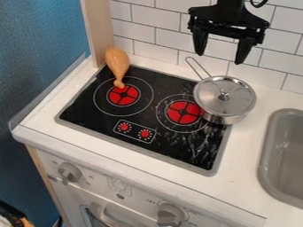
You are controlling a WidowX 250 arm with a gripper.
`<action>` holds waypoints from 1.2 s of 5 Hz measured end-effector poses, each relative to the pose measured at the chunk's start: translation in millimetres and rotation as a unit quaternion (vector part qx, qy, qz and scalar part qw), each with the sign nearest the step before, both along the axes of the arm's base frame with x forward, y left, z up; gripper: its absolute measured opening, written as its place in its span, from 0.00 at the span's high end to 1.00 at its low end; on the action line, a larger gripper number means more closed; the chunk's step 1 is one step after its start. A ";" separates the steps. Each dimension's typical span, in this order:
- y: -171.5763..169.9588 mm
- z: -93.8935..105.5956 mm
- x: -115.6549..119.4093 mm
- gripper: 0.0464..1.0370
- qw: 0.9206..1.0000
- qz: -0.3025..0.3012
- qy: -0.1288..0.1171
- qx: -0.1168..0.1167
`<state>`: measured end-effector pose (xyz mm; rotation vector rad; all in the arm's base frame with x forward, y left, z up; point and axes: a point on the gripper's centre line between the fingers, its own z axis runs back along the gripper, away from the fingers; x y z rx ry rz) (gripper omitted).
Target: Move the drumstick chicken to the lower right of the stove
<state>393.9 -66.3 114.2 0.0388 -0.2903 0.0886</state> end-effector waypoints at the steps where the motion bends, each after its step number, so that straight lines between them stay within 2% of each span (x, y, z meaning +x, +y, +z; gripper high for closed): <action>1: 0.7 -15.7 -1.4 0.04 1.000 0.003 0.020 0.005; 2: 23.7 -25.1 -3.8 0.04 0.998 0.054 0.024 0.020; 3: 60.7 -23.8 -12.1 0.04 0.991 0.125 0.023 0.030; 4: 89.7 -17.7 -22.7 0.04 0.981 0.190 0.008 0.026; 5: 120.8 -21.4 -29.6 0.04 0.968 0.248 0.005 0.030; 6: 137.0 -31.7 -29.6 0.04 0.962 0.271 0.004 0.041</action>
